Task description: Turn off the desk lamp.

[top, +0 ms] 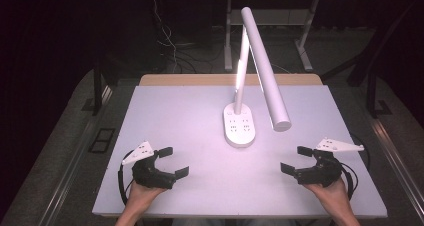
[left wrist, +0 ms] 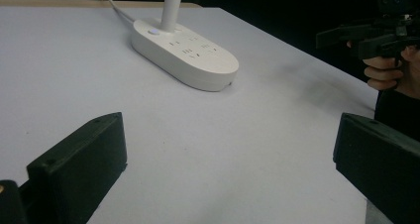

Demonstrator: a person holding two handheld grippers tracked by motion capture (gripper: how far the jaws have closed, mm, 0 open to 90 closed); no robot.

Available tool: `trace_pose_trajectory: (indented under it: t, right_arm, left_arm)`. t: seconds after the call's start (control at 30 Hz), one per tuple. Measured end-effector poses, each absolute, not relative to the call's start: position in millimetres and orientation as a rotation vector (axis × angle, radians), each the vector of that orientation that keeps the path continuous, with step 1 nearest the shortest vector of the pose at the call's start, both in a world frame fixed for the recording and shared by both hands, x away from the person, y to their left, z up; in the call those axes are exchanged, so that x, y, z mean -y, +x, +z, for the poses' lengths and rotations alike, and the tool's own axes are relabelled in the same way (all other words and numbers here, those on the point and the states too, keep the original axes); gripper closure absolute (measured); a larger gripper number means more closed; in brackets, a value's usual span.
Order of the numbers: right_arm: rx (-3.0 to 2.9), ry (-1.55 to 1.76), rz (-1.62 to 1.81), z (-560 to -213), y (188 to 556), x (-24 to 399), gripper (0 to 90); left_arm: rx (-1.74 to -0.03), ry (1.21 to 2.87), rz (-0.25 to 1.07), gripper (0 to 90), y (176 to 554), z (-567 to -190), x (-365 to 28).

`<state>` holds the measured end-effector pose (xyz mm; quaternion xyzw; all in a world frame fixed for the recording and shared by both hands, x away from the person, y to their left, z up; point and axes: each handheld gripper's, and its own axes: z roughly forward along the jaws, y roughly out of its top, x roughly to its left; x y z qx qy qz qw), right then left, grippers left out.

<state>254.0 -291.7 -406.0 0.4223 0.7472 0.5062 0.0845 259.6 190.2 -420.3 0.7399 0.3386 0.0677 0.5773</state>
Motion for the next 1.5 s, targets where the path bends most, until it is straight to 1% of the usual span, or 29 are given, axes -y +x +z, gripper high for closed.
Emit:
trace_pose_trajectory:
  t: [0.4, 0.97, 1.5]
  right_arm:
    - [-2.231, 1.262, 1.500, -406.6, 254.5, 294.7, 0.5]
    - [-2.268, 1.266, 1.478, -400.3, 251.4, 288.6, 0.5]
    - [-2.324, 1.234, 1.436, -386.3, 263.2, 283.9, 0.5]
  left_arm:
    - [-0.803, 1.727, 0.156, 0.0, 258.9, -420.3, -191.7]
    - [-0.812, 1.709, 0.161, 0.0, 256.3, -419.2, -195.0]
    - [-0.818, 1.705, 0.160, 0.0, 255.2, -419.2, -195.0]
